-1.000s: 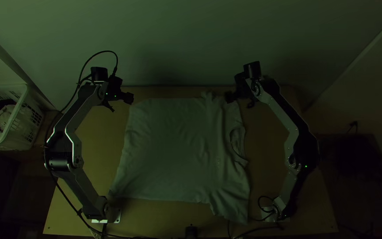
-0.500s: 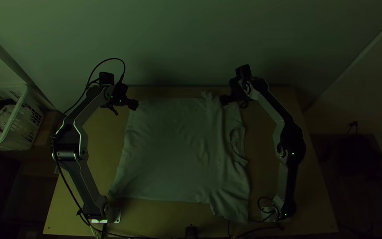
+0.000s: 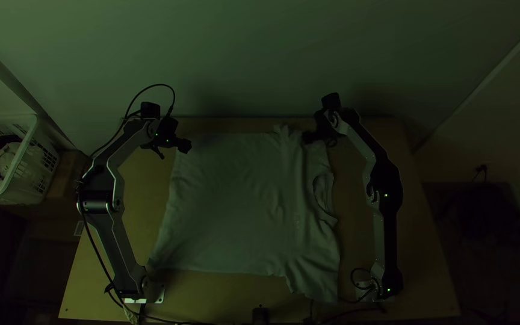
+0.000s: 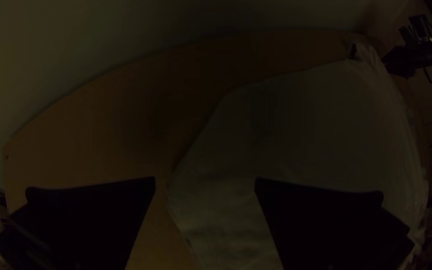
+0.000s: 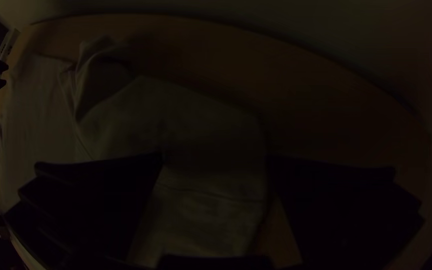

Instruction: Fold the t-shirt

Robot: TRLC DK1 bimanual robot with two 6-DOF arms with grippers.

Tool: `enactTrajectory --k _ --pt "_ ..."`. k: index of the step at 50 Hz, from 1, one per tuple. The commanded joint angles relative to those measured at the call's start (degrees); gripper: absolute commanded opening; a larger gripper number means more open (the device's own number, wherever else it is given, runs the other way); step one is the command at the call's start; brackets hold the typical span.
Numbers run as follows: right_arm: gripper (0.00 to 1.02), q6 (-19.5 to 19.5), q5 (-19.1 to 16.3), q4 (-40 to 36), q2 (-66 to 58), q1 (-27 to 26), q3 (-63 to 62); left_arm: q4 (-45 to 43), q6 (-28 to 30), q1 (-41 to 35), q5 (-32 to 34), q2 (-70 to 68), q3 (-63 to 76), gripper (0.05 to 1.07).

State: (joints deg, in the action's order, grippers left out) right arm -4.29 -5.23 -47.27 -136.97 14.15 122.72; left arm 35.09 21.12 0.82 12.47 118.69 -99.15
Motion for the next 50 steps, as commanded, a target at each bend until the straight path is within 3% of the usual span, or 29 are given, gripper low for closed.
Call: enactTrajectory --k 1,26,32,35,39,50 --pt "0.95 0.08 -0.13 -0.37 -0.85 0.0 1.65 0.15 1.11 0.41 1.33 0.93 -1.3 1.01" --pt "0.9 -1.24 -0.13 -1.95 -1.99 1.67 1.12 -4.24 0.85 0.32 1.51 2.86 -0.95 1.01" --pt "0.81 -1.68 -0.04 -1.95 -1.99 2.11 1.47 -5.47 0.94 0.41 1.24 3.3 -1.13 1.01" --pt "0.78 -1.68 -0.04 -1.95 -2.08 2.28 1.65 -5.82 0.85 0.41 1.15 3.74 -1.22 0.92" --pt "0.69 -1.68 -0.04 -1.78 -2.43 2.37 1.83 -6.0 0.58 0.59 0.89 4.26 -1.22 0.9" --pt "0.69 -1.77 0.05 -1.69 -3.04 2.28 2.0 -5.12 0.85 0.85 0.8 4.88 -0.69 0.89"
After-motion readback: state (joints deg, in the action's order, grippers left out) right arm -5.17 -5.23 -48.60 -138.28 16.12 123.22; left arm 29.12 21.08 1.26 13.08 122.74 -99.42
